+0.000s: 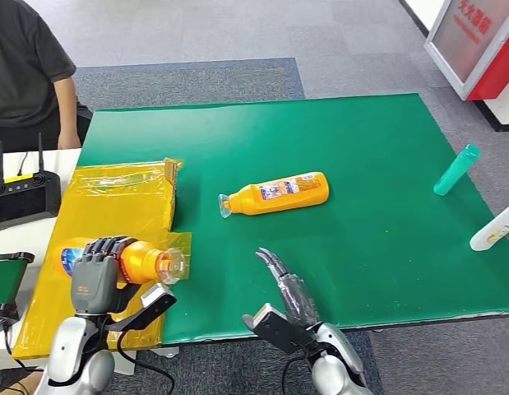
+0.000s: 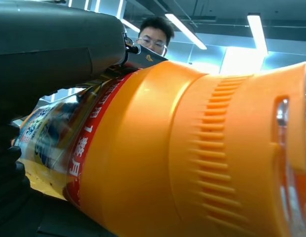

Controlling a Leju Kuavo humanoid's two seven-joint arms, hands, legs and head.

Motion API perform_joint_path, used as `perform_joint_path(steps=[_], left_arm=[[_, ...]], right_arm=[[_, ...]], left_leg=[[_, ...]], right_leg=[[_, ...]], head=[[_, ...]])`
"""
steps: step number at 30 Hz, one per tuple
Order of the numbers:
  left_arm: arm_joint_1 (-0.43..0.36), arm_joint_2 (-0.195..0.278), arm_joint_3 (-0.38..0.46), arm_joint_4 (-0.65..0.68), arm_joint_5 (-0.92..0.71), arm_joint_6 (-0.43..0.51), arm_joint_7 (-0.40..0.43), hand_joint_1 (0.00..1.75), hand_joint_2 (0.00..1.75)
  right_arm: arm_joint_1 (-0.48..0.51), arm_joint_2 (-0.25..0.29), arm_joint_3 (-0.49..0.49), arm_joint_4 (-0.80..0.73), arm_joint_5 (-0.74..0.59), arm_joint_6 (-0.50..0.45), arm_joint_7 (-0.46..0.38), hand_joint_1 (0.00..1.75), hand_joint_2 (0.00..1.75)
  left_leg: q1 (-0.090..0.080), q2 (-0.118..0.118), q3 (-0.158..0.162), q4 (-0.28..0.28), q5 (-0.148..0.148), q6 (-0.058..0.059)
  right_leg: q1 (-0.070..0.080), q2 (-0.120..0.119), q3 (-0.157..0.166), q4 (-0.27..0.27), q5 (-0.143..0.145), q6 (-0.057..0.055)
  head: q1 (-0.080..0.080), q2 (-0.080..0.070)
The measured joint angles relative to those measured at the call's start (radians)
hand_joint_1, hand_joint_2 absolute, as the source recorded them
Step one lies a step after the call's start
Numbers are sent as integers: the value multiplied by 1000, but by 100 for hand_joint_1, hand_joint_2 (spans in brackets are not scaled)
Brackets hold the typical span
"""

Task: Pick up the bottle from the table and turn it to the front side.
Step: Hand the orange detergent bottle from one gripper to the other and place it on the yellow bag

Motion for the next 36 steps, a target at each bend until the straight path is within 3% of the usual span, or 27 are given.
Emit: perform_joint_path(steps=[6, 14, 22, 29, 30, 31, 33, 34, 35, 36], left_arm=[[-8, 5, 0, 12, -29, -23, 22, 175, 175], [-79, 21, 0, 116, -61, -82, 60, 175, 175], [-199, 24, 0, 317, -25, -52, 8, 175, 175], [-262, 16, -3, 405, -28, -67, 6, 172, 175], [-271, 15, -4, 418, -27, -74, 6, 163, 175], [-280, 14, -4, 431, -28, -80, 7, 136, 175], [-299, 11, -6, 456, -29, -88, 8, 51, 175], [-307, 8, -7, 468, -29, -91, 10, 17, 175], [-314, 5, -9, 479, -27, -95, 12, 0, 175], [-320, 2, -11, 489, -23, -103, 14, 0, 175]], right_arm=[[2, 0, -3, -2, 0, 6, 0, 0, 175], [2, 0, -4, -2, 1, 17, 2, 0, 175], [-19, -1, 0, 0, -14, 43, 0, 0, 175], [-31, -1, 5, 7, -18, 45, -1, 0, 175], [-33, -1, 6, 8, -19, 46, -1, 0, 175], [-35, -1, 8, 10, -20, 46, -1, 0, 175], [-39, -1, 12, 14, -22, 47, -2, 0, 175], [-41, -1, 13, 16, -22, 47, -2, 0, 175], [-43, -1, 14, 18, -23, 48, -2, 0, 175], [-44, -1, 14, 19, -24, 49, -2, 0, 175]], left_leg=[[0, 0, 0, 0, 0, 0], [0, 0, 0, 0, 0, 0], [0, 0, 0, 0, 1, 0], [0, 0, 0, 0, 1, 0], [0, 0, 0, 0, 1, 0], [0, 0, 0, 0, 1, 0], [0, 0, 0, 0, 1, 0], [0, 0, 0, 0, 1, 0], [0, 0, 1, 0, 1, 0], [0, 0, 1, 0, 1, 0]], right_leg=[[0, 0, 0, 0, 0, 0], [0, 0, 0, 0, 0, 0], [0, 0, 0, 0, 0, 0], [0, 0, 0, 0, 1, 0], [0, 0, 0, 0, 1, 0], [0, 0, 0, 0, 1, 0], [0, 0, 1, 0, 1, 0], [0, 0, 1, 0, 1, 0], [0, 0, 1, 0, 1, 0], [0, 0, 1, 0, 1, 0]], head=[[0, 0], [0, 0], [0, 0], [0, 0], [0, 0], [0, 0], [0, 0], [0, 0], [0, 0], [0, 0]])
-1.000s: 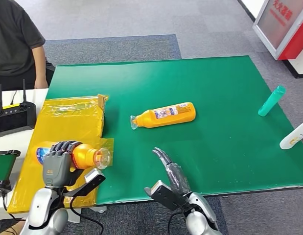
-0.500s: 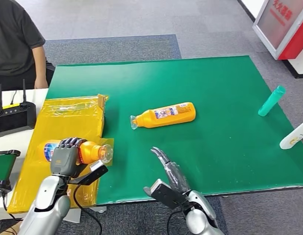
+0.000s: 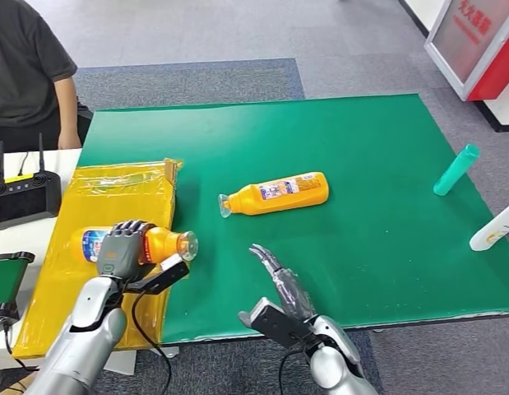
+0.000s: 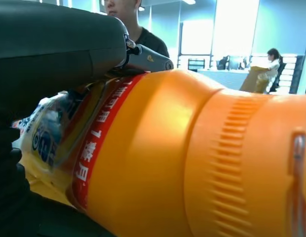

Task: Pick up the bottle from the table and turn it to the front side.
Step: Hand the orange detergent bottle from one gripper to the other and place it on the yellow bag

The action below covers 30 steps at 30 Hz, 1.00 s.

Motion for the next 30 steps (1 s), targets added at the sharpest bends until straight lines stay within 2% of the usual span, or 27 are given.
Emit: perform_joint_path(steps=[5, 13, 18, 22, 27, 30], left_arm=[[-15, -16, -13, 26, 35, -69, 2, 0, 175], [-11, -29, -20, 36, 77, -125, 11, 0, 175], [-4, -39, -9, 7, 240, -206, -21, 0, 175], [52, -56, 34, -76, 542, -295, -168, 0, 175], [206, -78, 103, -259, 874, -356, -438, 0, 175], [286, -100, 137, -370, 1043, -435, -551, 0, 175]], right_arm=[[-4, 0, 1, 10, -1, 2, 0, 0, 175], [-4, 0, 0, 22, 6, 1, -2, 0, 175], [-4, 0, -1, 28, 14, -9, -7, 0, 175], [-2, 0, -3, 36, 13, -29, -24, 0, 175], [9, -3, -5, 37, 2, -41, -50, 0, 175], [19, -6, -6, 34, -6, -48, -60, 0, 175]], left_leg=[[0, 0, 0, 0, 0, 0], [0, 0, 0, 0, 0, 0], [0, 0, 0, 0, 0, 0], [0, 0, 1, 0, 0, 0], [0, 1, 0, 0, -1, 0], [0, 1, 0, 0, -1, 0]], right_leg=[[0, 0, 0, 0, 0, 0], [0, 0, 0, 0, 0, 0], [0, 0, 1, 0, 0, 0], [0, 0, 1, 0, 0, 0], [0, 1, -1, 0, 0, 0], [0, 1, -1, 0, -1, 0]], head=[[0, 0], [0, 0], [0, 0], [0, 0], [0, 0], [0, 0]])
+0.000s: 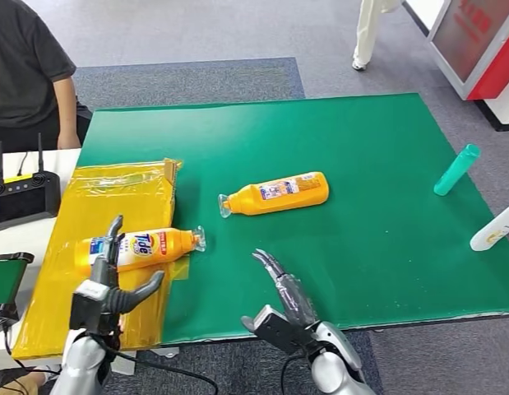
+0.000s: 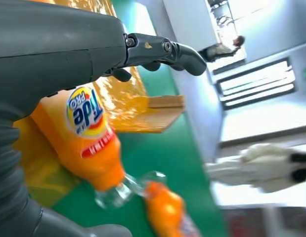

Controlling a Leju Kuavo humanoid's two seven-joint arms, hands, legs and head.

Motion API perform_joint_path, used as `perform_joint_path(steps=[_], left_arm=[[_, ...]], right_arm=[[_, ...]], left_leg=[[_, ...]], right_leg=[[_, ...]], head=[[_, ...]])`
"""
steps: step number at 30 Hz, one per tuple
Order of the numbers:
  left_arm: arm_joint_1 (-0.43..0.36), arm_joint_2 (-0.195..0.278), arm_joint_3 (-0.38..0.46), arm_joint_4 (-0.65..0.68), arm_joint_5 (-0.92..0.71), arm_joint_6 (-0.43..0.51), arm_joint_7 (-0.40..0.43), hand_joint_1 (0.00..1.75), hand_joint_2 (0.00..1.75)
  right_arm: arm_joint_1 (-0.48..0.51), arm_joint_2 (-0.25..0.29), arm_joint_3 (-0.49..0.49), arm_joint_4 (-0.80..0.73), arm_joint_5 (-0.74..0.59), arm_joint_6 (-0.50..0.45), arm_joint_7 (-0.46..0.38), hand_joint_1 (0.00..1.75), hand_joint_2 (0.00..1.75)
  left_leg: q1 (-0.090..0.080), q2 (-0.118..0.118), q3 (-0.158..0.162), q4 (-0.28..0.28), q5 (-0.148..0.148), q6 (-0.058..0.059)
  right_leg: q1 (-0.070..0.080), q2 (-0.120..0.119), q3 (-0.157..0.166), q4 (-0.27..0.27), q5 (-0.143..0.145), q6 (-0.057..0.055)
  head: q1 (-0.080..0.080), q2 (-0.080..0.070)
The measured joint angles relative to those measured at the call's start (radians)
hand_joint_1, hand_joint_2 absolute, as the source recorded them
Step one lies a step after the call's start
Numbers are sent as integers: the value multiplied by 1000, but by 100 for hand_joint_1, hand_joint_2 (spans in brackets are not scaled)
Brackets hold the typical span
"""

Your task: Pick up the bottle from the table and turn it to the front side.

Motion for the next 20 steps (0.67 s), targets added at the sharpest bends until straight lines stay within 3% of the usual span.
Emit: perform_joint_path(steps=[3, 10, 20], left_arm=[[54, -19, 21, -77, 126, -112, -55, 0, 175], [110, -54, 33, -136, 199, -289, -73, 0, 175], [158, -37, -98, -126, 113, -176, -73, 0, 175]], right_arm=[[8, -2, 0, -11, -5, -9, -11, 0, 175], [20, -4, -1, -40, -23, -34, -47, 0, 175], [55, -4, -19, -126, -66, -88, -92, 0, 175]], left_leg=[[0, 0, 0, 0, 0, 0], [0, 0, 0, 0, 0, 0], [0, 0, 0, 0, 0, 0]], right_leg=[[0, 0, 0, 0, 0, 0], [0, 0, 0, 0, 0, 0], [0, 0, 0, 0, 0, 0]], head=[[0, 0], [0, 0], [0, 0]])
